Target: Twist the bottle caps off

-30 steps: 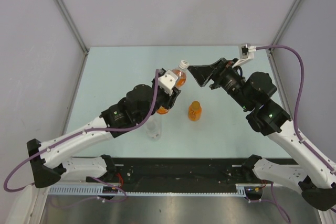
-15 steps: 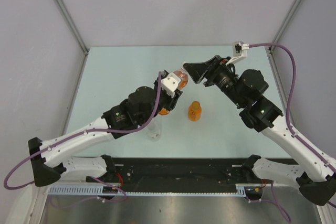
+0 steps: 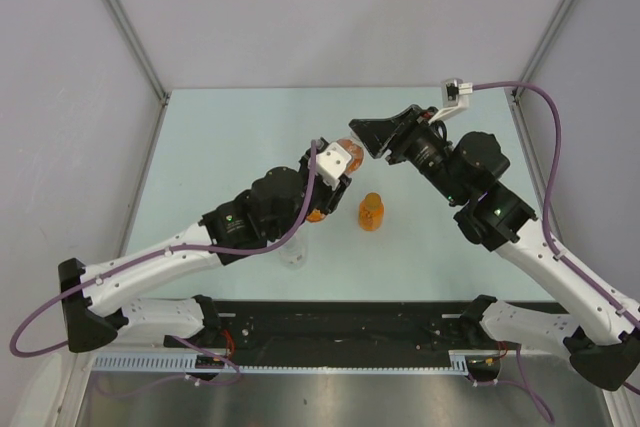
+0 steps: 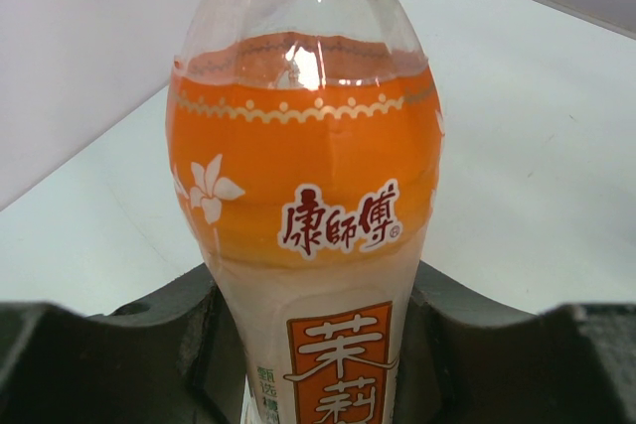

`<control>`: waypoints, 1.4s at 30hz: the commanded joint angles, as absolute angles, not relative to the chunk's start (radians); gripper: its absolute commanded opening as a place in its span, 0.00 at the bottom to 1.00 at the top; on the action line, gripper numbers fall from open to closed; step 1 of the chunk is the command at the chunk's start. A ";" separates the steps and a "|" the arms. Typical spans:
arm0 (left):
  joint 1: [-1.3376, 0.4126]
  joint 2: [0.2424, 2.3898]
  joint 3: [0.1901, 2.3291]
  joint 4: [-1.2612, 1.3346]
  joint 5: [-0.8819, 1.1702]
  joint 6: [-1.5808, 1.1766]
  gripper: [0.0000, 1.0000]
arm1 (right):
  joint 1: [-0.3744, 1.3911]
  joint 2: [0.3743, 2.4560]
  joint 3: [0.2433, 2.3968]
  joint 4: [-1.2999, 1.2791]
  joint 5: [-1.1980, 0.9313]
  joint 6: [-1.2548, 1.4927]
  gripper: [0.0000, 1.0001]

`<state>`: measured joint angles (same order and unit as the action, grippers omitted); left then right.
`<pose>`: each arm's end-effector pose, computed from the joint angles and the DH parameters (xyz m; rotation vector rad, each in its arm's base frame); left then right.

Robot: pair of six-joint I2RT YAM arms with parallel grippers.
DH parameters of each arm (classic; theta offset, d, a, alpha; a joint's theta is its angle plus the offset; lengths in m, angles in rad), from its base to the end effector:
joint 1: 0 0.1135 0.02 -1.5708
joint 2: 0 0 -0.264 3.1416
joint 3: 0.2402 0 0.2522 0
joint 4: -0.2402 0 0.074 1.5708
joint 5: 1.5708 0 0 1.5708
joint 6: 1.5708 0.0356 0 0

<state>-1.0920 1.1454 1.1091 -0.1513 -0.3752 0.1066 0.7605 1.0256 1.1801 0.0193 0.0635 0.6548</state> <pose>0.1329 -0.2277 0.3851 0.7556 1.5910 -0.3905 0.1637 0.1526 0.4551 -0.0225 1.4941 1.1198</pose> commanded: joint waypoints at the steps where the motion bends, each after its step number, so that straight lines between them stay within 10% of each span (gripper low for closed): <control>1: -1.106 1.146 1.146 -0.124 -0.397 0.126 0.00 | 0.765 1.034 1.193 0.032 0.064 0.649 0.60; 11: -1.108 1.149 1.149 -0.123 -0.403 0.127 0.00 | 0.765 1.032 1.193 0.008 0.077 0.641 0.48; 20: -1.111 1.152 1.154 -0.129 -0.403 0.126 0.00 | 0.767 1.037 1.193 0.003 0.064 0.641 0.59; 31: -1.117 1.150 1.154 -0.137 -0.400 0.127 0.00 | 0.765 1.037 1.193 -0.046 0.081 0.629 0.21; 33: -1.117 1.147 1.152 -0.137 -0.399 0.127 0.00 | 0.767 1.032 1.193 -0.049 0.087 0.620 0.01; 42: -1.115 1.054 1.094 -0.071 -0.070 0.129 0.00 | 0.765 0.996 1.193 -0.025 -0.045 0.494 0.00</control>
<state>-1.1015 1.1439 1.1057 -0.1673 -0.3378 0.1062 0.7624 1.0256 1.1801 -0.0486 0.0448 0.5827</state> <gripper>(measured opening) 0.503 0.370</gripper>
